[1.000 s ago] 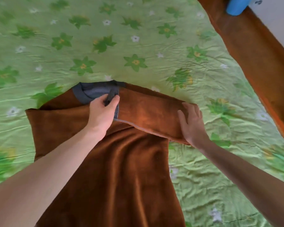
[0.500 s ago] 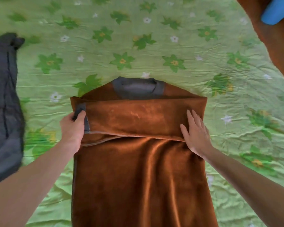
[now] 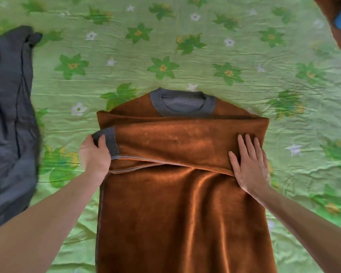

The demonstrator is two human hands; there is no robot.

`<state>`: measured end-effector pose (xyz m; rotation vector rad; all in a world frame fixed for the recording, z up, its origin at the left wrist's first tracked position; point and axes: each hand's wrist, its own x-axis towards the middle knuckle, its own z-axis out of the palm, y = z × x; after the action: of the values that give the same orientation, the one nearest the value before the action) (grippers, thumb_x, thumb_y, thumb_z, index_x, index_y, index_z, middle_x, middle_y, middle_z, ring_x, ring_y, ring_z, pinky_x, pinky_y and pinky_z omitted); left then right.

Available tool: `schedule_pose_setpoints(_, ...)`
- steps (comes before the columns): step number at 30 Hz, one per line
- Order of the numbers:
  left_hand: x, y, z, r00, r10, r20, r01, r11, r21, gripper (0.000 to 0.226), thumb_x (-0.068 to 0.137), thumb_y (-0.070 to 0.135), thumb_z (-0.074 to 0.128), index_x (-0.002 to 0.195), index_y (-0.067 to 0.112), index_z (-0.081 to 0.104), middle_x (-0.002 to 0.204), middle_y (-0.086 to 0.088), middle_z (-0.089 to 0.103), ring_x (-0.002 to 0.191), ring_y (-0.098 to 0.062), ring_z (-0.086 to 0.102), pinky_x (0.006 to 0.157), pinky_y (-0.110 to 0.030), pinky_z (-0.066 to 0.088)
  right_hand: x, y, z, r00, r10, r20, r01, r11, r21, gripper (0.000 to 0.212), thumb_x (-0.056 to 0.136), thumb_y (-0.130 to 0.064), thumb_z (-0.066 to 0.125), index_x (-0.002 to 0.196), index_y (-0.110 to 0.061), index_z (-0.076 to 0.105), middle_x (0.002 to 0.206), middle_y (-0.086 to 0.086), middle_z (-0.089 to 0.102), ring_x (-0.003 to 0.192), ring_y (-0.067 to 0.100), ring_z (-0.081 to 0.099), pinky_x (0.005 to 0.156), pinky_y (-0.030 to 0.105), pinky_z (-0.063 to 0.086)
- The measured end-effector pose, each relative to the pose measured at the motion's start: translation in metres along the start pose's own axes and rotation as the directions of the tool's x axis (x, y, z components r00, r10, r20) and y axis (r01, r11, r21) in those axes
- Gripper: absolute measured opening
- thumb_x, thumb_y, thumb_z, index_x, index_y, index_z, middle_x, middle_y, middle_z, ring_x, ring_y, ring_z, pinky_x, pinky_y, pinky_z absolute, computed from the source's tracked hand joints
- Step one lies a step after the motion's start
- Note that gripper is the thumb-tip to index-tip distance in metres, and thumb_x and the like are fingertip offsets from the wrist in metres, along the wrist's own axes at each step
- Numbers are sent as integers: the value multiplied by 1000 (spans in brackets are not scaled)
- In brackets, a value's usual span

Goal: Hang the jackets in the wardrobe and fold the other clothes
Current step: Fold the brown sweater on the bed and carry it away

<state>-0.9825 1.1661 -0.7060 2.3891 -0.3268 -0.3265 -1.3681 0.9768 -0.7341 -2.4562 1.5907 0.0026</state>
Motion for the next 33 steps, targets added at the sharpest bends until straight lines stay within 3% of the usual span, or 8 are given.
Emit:
schedule_pose_setpoints(6, -3, -13, 4, 1000, 22, 9, -23, 996, 81, 38, 107, 34, 55, 91, 0, 56, 82, -17, 59, 81, -41, 59, 68, -44, 42, 5, 3, 6, 999, -32, 37, 32, 999, -11, 72, 104, -64, 11, 167, -28, 10, 174, 1, 10, 161, 26, 5, 129, 50, 15)
schedule_pose_setpoints(10, -10, -17, 4, 997, 46, -64, -41, 997, 71, 33, 109, 29, 51, 89, 3, 49, 75, -13, 52, 71, -34, 49, 64, -41, 34, 11, 4, 6, 998, -11, 67, 12, 1000, -12, 74, 102, -69, 9, 166, -32, 1, 175, -2, 3, 161, 23, 1, 129, 48, 10)
schedule_pose_setpoints(16, -18, -23, 11, 998, -3, -63, 13, 987, 158, 34, 110, 34, 47, 107, 0, 51, 86, -23, 60, 83, -48, 63, 67, -44, 39, 19, 7, 6, 991, -27, 134, 32, 999, -38, 77, 99, -71, 4, 166, -32, -6, 175, -2, -4, 161, 23, -3, 130, 47, 7)
schedule_pose_setpoints(18, -25, -24, 12, 999, 11, -50, -3, 988, 151, 36, 109, 36, 47, 113, 0, 51, 96, -23, 61, 91, -48, 63, 71, -46, 42, 17, 6, 5, 992, -26, 126, 30, 999, -31, 77, 100, -70, 5, 166, -30, -3, 175, -1, -2, 161, 24, -2, 130, 48, 8)
schedule_pose_setpoints(22, -48, -35, 12, 999, 39, -6, -37, 987, 156, 47, 106, 39, 53, 133, -1, 52, 128, -24, 55, 121, -45, 50, 100, -55, 41, -4, -2, 4, 1000, -1, 16, 1, 1000, -22, 71, 105, -63, 14, 166, -25, 19, 173, 2, 16, 161, 25, 6, 129, 51, 10)
schedule_pose_setpoints(26, -74, -53, -1, 991, 111, 75, -119, 986, 113, 57, 104, 45, 57, 145, 7, 45, 138, -19, 57, 127, -42, 53, 109, -56, 42, -50, -2, 8, 999, 16, -38, -16, 1000, -19, 65, 108, -57, 20, 163, -23, 29, 171, 3, 23, 161, 22, 5, 129, 53, 10)
schedule_pose_setpoints(30, -101, -67, -24, 985, 85, 151, -89, 996, 20, 56, 101, 43, 63, 143, 16, 39, 121, -11, 67, 111, -37, 65, 94, -47, 51, -120, 2, 12, 999, 49, -14, -47, 994, 100, 58, 111, -48, 22, 165, -28, 22, 174, -2, 10, 161, 20, 5, 128, 48, 15)
schedule_pose_setpoints(33, -129, -73, -40, 978, 23, 206, -18, 999, -26, 49, 100, 34, 67, 137, 16, 42, 99, -3, 67, 92, -31, 68, 82, -39, 49, -173, 4, 15, 980, 197, 22, -195, 935, 298, 52, 112, -33, 32, 163, -27, 29, 173, -2, 15, 159, 22, 16, 127, 47, 22)
